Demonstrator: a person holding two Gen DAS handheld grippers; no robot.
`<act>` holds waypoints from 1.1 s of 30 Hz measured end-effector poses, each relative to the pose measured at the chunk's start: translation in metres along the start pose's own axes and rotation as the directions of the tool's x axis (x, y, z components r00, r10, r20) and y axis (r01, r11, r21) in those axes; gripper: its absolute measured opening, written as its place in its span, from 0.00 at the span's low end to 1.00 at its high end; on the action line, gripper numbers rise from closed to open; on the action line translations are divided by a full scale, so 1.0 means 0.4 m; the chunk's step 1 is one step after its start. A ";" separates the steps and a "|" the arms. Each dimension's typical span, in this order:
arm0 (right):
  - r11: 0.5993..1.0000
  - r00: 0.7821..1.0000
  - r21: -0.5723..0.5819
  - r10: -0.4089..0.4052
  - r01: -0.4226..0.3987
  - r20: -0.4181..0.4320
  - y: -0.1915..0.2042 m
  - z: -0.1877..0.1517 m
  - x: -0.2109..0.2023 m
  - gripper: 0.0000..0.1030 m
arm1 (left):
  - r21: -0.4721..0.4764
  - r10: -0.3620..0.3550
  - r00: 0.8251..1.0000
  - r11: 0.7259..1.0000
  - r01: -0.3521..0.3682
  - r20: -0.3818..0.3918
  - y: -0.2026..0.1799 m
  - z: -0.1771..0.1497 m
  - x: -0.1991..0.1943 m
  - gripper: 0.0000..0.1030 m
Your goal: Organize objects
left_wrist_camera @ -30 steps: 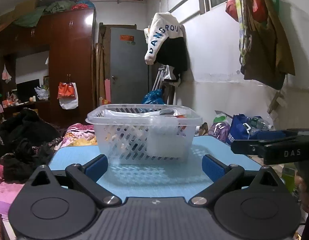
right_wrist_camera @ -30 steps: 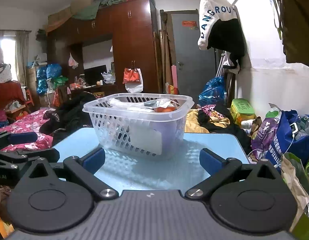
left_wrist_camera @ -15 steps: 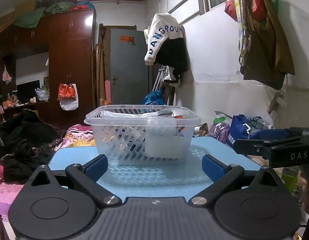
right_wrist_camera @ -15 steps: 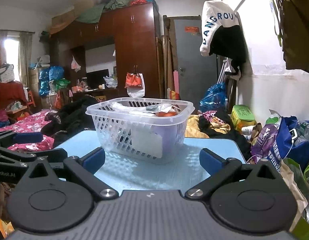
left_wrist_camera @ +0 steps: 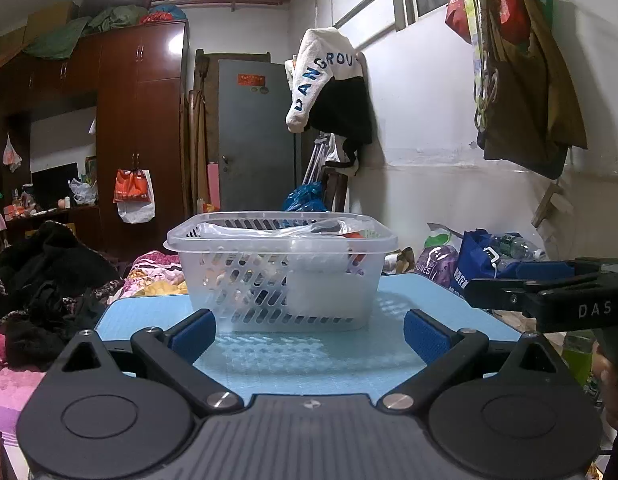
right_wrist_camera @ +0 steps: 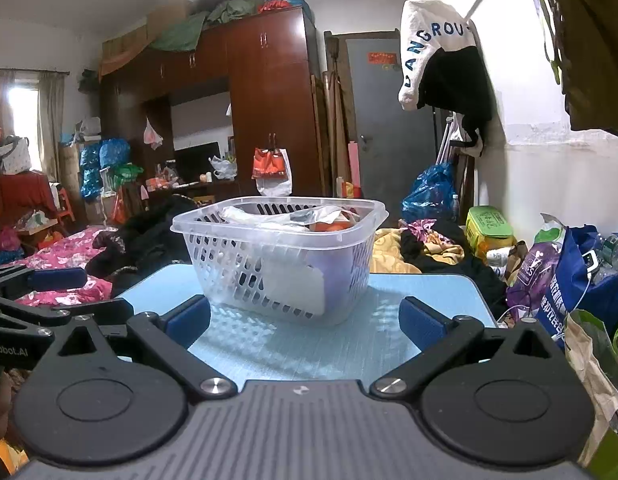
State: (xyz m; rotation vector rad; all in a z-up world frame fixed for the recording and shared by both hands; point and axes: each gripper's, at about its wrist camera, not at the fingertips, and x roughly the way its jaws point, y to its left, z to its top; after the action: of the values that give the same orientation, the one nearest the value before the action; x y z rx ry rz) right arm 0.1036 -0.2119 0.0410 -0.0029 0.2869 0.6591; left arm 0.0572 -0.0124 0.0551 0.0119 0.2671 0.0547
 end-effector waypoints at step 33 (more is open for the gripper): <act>1.000 1.000 -0.006 -0.006 0.006 0.004 -0.006 -0.003 -0.007 1.00 | -0.006 0.016 1.000 1.000 -0.016 -0.008 0.002 -0.002 0.015 0.98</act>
State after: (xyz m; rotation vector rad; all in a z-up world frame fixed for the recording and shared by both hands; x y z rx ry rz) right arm 0.1025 -0.2155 0.0404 -0.0081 0.2805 0.6537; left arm 0.0626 -0.0115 0.0527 0.0075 0.2747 0.0712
